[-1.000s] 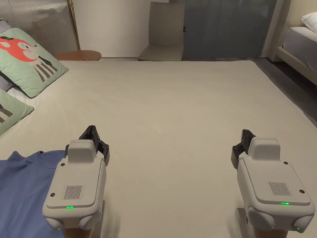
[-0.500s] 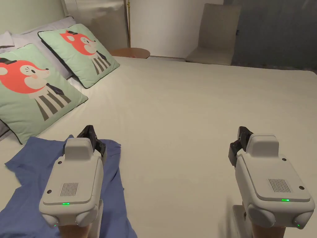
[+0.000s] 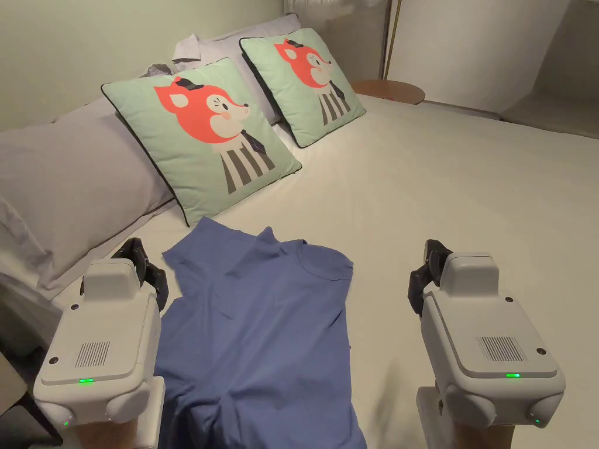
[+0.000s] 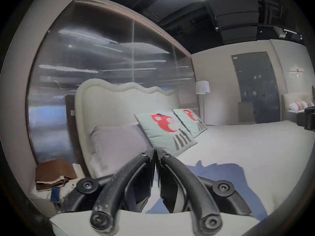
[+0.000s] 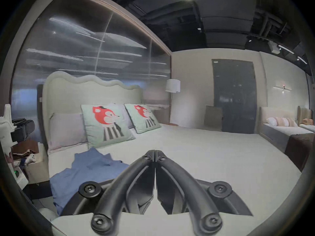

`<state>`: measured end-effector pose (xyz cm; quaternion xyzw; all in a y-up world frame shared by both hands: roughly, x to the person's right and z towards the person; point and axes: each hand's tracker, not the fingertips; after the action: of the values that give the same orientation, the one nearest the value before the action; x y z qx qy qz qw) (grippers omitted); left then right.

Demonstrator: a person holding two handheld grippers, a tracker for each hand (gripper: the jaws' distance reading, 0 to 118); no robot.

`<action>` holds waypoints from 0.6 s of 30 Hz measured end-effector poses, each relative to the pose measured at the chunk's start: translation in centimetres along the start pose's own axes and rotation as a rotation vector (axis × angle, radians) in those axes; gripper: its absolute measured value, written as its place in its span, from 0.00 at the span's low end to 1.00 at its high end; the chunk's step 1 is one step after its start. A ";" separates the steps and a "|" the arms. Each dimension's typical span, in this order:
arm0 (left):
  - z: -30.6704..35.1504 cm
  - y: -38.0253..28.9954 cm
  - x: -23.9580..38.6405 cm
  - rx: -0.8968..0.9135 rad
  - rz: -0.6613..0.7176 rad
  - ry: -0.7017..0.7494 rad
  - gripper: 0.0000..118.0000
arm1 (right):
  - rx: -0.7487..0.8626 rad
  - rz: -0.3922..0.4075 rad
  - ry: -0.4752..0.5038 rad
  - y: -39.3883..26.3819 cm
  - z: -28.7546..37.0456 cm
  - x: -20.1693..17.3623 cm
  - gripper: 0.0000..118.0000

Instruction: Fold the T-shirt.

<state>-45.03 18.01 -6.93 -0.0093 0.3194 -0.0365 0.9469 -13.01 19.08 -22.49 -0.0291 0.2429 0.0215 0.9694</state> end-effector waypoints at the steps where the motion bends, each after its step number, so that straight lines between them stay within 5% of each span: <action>1: 0.1 -0.1 -0.5 -0.008 -0.002 0.013 0.00 | -0.001 -0.002 0.011 -0.2 -0.3 -0.3 0.01; 11: -1.1 -0.4 0.3 -0.079 0.001 -0.002 0.00 | -0.009 0.002 0.026 -0.3 -0.4 -0.2 0.01; 17: -5.1 -0.6 3.4 -0.318 0.033 -0.110 0.02 | -0.009 0.002 -0.016 -0.3 -0.1 1.5 0.01; 18: -5.9 -0.8 4.0 -0.366 0.031 -0.123 0.10 | -0.010 0.001 -0.022 -0.4 -0.1 1.8 0.01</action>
<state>-45.43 16.94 -14.03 -0.1789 0.2625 0.0374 0.9475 -11.42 18.68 -23.37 -0.0335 0.2322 0.0236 0.9718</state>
